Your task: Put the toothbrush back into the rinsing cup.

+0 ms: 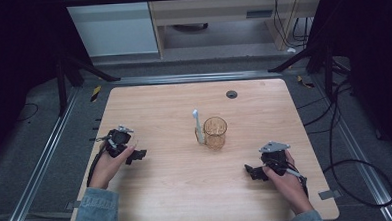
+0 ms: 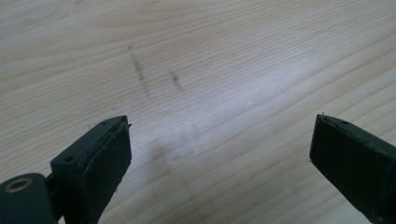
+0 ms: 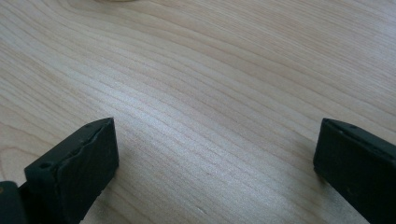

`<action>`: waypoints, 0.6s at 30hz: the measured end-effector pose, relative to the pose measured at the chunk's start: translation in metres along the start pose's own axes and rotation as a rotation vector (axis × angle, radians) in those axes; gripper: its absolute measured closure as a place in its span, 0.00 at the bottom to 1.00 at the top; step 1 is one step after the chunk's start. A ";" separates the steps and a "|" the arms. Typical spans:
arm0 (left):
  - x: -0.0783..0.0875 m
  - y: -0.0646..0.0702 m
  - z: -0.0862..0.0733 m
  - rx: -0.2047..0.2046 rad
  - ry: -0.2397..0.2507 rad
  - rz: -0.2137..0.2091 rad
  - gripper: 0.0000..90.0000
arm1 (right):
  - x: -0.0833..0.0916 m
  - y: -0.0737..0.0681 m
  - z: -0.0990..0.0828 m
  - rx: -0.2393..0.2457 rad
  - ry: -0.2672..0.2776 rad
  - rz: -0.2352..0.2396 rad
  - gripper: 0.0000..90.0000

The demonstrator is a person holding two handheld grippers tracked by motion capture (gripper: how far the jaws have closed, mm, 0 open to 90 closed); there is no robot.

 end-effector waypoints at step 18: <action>-0.019 -0.030 -0.009 0.064 0.129 0.061 0.08 | 0.000 0.000 0.000 0.000 0.000 0.000 0.00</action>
Point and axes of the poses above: each handheld gripper's, and its own axes: x roughly backward along the jaws, z roughly out of its top, y roughly to its right, the point moved 8 cm from there along -x, roughly forward along the jaws, and after that the axes turned 13 degrees about y, right-handed, at the moved point
